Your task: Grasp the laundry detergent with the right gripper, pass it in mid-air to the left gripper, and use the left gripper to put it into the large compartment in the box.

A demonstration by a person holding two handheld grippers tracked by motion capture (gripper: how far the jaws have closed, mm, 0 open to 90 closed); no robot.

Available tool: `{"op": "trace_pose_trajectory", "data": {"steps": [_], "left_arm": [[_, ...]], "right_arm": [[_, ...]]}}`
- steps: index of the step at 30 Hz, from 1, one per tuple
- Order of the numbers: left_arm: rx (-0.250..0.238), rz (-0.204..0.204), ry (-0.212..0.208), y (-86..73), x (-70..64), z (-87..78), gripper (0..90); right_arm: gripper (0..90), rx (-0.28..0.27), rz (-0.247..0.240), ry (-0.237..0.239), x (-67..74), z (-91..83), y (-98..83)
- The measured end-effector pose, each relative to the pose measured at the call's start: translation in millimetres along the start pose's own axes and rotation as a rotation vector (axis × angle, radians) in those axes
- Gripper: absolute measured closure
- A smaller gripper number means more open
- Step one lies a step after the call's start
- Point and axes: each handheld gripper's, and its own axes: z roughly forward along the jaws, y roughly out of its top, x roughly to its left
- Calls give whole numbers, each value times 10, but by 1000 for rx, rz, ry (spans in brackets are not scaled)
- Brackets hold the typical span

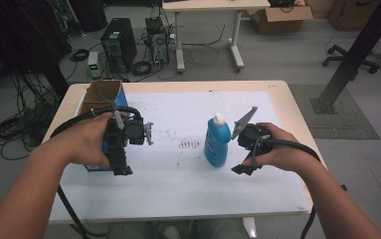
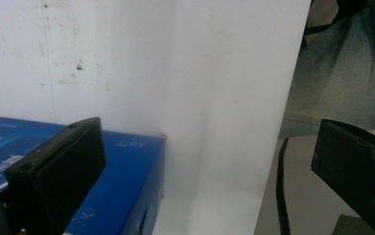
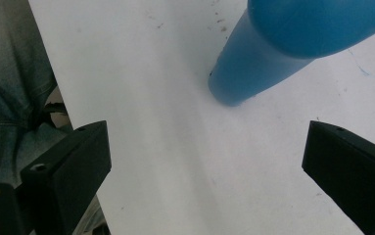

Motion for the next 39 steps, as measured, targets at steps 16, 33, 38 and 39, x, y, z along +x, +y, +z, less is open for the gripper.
{"op": "trace_pose_trajectory", "data": {"steps": [16,33,38,39], "left_arm": [[7,6,-10,-36,-26,80,2],[4,6,-13,-66,-45,118,2],[8,5,-14,-65,-52,127,2],[8,5,-13,-62,-54,126,2]], "right_arm": [[40,-92,74,-20,-33,160,-111],[39,-207,158,-72,-15,360,-203],[35,-245,171,-84,0,383,-216],[34,-252,176,-91,0,391,-219]]}}
